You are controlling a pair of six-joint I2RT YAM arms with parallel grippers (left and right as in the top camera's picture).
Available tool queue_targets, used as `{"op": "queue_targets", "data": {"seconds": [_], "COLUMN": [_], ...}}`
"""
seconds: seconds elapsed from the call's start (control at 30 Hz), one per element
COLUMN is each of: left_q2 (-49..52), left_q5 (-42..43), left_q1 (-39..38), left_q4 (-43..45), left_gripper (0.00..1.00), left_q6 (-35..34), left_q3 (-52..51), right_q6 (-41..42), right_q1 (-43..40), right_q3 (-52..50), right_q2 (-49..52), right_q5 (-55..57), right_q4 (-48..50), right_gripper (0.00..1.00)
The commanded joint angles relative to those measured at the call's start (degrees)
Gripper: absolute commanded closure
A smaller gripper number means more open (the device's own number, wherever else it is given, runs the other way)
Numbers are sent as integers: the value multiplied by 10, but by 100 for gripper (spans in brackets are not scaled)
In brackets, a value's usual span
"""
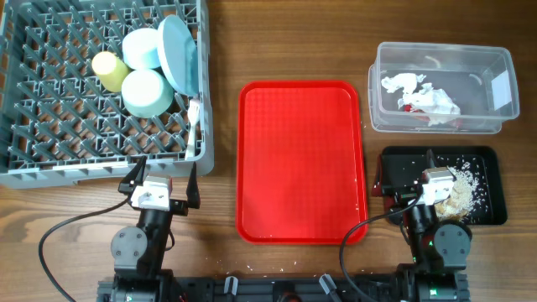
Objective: Sort waste into correct bins and load items into the dishwasher rack
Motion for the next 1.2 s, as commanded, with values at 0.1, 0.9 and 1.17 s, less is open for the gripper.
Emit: {"op": "queue_targets", "data": {"seconds": [0.1,0.9,1.17], "left_q2": [-6,-5,-5], "left_q5": [3,3,3], "left_q1": [15,17,17], "left_q4": [1,1,1], "left_gripper": [0,0,0], "left_q6": [-20,-19,-19], "left_q3": [-5,-5,-5], "right_q6": [-7,-7,-7], "right_q1": [-3,-3,-3], "right_q3": [-1,-1,-1], "right_q2": [-2,-2,-2], "right_q5": [8,8,8], "right_q4": [3,3,3], "right_gripper": [0,0,0]}}
